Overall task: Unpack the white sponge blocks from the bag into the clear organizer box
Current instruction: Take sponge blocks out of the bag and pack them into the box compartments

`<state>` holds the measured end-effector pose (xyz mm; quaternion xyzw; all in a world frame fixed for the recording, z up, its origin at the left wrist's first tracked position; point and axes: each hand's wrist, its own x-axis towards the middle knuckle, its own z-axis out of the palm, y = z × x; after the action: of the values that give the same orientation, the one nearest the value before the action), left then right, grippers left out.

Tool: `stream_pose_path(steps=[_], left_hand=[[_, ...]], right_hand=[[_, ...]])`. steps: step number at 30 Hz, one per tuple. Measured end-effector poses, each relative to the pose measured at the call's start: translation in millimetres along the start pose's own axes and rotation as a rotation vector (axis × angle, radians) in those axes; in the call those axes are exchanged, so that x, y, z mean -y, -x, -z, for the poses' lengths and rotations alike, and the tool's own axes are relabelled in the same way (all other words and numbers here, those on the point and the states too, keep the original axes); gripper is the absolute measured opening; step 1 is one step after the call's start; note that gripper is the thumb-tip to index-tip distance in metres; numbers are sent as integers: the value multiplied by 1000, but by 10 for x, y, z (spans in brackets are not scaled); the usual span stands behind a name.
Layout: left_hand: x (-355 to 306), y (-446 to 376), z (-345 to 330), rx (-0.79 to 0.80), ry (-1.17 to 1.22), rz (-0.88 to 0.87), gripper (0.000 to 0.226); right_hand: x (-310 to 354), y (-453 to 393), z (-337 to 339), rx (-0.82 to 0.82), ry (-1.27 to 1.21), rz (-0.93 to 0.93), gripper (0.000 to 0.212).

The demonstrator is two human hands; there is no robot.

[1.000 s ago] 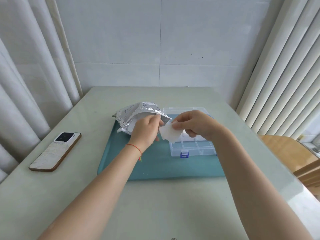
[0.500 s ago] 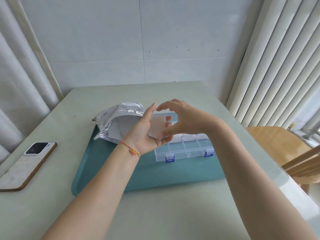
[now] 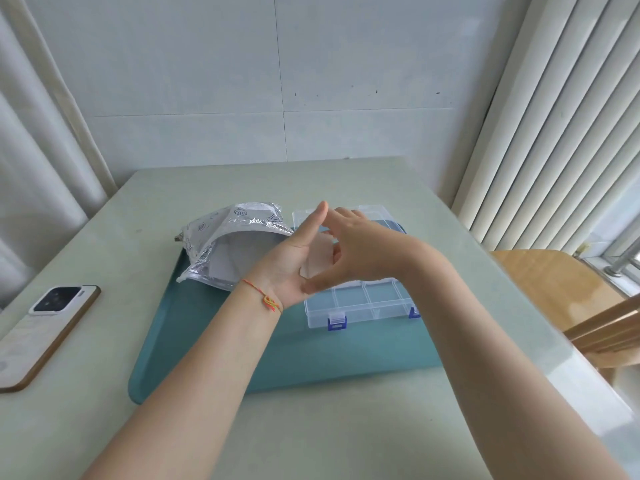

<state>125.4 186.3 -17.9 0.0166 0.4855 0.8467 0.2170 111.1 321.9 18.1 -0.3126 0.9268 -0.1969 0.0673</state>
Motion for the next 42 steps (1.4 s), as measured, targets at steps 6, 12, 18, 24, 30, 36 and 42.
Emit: stream_pose_path(steps=[6, 12, 18, 24, 30, 36, 42], left_hand=[[9, 37, 14, -50, -1, 46, 48], [-3, 54, -31, -102, 11, -6, 44], [-24, 104, -73, -26, 19, -7, 52], [-19, 102, -82, -121, -21, -7, 46], [-36, 97, -52, -57, 48, 1, 50], [-19, 58, -3, -175, 66, -7, 43], [-9, 69, -39, -97, -12, -43, 50]], right_hand=[[14, -11, -10, -55, 73, 8, 64], [57, -32, -69, -66, 148, 14, 64], [47, -19, -61, -88, 137, 4, 69], [54, -46, -72, -117, 164, -9, 75], [29, -45, -99, -131, 162, -21, 78], [30, -37, -91, -100, 162, -19, 74], [43, -63, -92, -147, 176, -30, 72]])
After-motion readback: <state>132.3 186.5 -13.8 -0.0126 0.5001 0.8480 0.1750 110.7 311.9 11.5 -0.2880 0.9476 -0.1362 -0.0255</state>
